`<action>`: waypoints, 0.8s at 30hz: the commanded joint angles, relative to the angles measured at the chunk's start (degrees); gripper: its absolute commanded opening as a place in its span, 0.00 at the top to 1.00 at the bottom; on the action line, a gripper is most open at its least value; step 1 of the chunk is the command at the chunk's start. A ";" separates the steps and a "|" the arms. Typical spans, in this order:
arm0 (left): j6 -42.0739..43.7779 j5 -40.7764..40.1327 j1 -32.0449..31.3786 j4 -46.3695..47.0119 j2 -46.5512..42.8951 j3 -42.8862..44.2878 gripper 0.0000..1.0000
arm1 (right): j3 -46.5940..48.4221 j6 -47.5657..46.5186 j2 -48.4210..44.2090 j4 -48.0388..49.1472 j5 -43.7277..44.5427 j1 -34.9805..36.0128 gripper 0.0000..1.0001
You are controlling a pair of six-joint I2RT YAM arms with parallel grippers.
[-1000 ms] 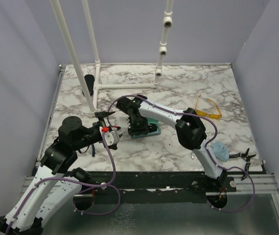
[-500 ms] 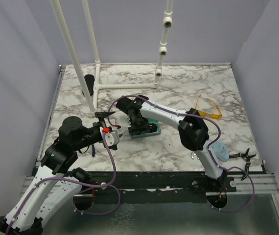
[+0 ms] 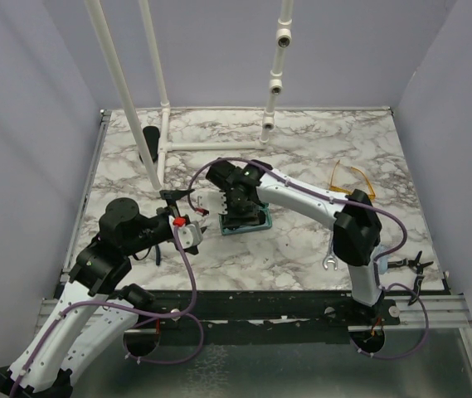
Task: Organize the sunglasses
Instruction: Place the sunglasses in the sunglasses case.
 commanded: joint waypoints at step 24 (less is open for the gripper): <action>20.27 -4.84 0.88 -11.42 5.41 -10.55 0.24 | -12.99 17.05 -8.42 37.03 -37.81 -16.96 0.44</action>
